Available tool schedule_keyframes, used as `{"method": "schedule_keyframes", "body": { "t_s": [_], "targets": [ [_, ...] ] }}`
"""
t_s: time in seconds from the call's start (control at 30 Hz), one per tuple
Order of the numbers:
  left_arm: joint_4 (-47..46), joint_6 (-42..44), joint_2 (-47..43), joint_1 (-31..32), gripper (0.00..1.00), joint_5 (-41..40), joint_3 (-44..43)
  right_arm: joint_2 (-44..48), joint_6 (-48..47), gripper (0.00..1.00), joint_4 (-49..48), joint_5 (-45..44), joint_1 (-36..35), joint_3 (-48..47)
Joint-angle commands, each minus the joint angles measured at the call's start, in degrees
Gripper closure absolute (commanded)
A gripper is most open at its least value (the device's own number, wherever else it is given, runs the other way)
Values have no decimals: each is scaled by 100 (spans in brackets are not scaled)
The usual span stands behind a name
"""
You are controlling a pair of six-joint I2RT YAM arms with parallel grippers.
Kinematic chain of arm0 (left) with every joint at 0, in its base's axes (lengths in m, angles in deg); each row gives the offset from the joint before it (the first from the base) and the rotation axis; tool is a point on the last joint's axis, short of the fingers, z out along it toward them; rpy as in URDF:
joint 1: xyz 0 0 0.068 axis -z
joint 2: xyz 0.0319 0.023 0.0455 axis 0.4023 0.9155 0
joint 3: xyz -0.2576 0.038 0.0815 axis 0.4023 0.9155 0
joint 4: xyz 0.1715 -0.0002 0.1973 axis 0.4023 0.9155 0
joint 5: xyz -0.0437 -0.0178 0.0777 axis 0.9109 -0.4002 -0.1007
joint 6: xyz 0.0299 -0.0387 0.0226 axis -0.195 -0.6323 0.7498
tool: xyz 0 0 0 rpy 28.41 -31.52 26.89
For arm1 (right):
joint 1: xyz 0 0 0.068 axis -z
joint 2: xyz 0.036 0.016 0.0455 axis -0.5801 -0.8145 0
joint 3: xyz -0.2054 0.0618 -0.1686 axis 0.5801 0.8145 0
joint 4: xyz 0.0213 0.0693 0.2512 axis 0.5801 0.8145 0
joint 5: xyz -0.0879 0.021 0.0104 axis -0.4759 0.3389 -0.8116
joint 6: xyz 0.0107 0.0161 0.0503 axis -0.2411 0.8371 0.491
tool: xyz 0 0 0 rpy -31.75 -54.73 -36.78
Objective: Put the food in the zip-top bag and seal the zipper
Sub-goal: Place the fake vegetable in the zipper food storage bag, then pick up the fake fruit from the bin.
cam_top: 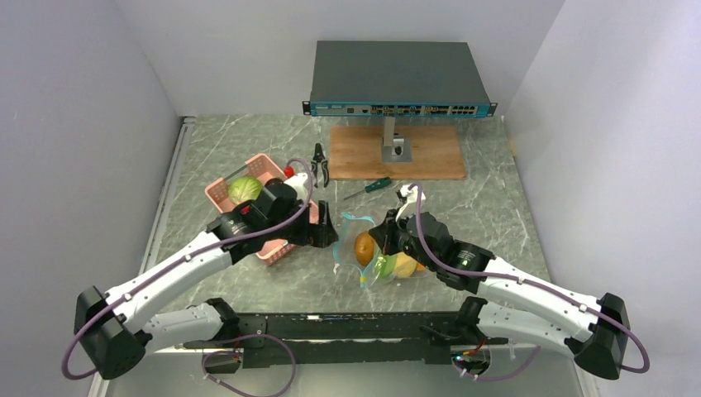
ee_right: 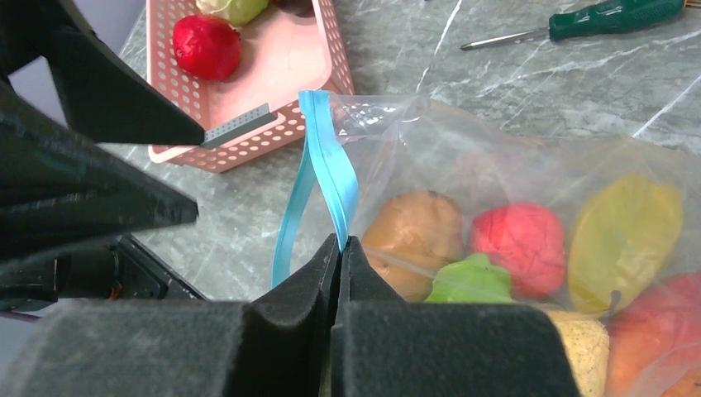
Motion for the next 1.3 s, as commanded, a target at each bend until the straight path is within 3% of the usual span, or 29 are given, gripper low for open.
{"method": "schedule_keyframes", "body": {
  "t_s": [0.0, 0.27, 0.5, 0.8, 0.9, 1.27],
  "targets": [
    [1156, 357, -346, -316, 0, -1787, -299, 97, -32, 100, -155, -156, -21, -47],
    [1562, 1218, -297, -1727, 0, -2542, -139, 28, -102, 100, -48, -149, -21, -172],
    [2080, 1669, 1040, -2560, 0, -2957, -950, 190, 63, 100, -2, -171, -22, -70],
    [2519, 2524, 2777, -2786, 0, -2984, -1945, 195, 53, 100, 48, -219, -22, -78],
    [2472, 2588, 2975, -3056, 0, -2375, -1951, 98, -59, 100, 89, -265, -22, -207],
    [2309, 2758, 3408, -3256, 2, -2212, -1781, -160, 5, 100, -299, -86, -17, -55]
  ]
}}
